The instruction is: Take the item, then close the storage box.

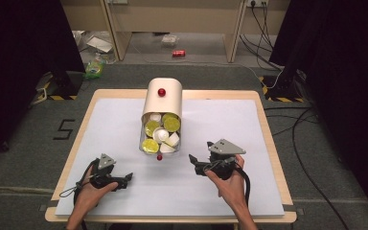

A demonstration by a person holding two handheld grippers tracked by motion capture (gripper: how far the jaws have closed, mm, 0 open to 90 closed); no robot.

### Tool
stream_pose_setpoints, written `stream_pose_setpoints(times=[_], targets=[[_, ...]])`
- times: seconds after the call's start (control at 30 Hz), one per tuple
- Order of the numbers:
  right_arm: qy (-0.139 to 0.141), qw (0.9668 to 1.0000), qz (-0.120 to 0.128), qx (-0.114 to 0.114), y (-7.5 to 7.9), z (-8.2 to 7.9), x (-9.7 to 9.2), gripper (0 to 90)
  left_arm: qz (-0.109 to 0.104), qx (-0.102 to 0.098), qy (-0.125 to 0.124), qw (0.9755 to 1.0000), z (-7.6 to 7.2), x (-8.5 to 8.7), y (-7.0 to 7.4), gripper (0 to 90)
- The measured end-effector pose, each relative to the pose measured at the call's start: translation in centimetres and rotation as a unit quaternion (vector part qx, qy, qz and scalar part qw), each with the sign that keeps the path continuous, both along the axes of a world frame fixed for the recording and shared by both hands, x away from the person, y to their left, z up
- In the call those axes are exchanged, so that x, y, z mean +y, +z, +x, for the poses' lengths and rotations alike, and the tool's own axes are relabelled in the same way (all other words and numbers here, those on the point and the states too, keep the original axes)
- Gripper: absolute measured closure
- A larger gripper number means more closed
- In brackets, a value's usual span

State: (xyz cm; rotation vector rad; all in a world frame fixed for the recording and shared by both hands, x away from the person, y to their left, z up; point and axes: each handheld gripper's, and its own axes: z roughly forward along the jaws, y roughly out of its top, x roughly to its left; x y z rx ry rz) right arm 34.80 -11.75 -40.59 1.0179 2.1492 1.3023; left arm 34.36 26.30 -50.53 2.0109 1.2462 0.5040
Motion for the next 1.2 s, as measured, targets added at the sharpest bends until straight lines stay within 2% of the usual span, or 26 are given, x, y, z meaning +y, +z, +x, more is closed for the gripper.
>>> stream_pose_setpoints(times=[0.3,0.63,0.97,1.2], targets=[[0.014,0.9999,-0.001,-0.001,0.1,-0.2,0.6,21.4,0.001,0.000,0.000,1.0000,0.0,0.0,0.0,4.8],[0.017,0.9998,-0.005,0.000,0.0,-0.2,1.0,20.8,0.001,-0.001,0.000,1.0000,0.0,0.0,0.0,4.8],[0.025,0.9996,-0.014,-0.007,-0.2,0.0,2.3,20.8,0.002,-0.001,0.000,1.0000,0.0,0.0,0.0,4.8],[0.031,0.9994,-0.015,-0.002,-0.6,0.5,3.3,20.8,0.001,-0.001,0.000,1.0000,0.0,0.0,0.0,4.8]])
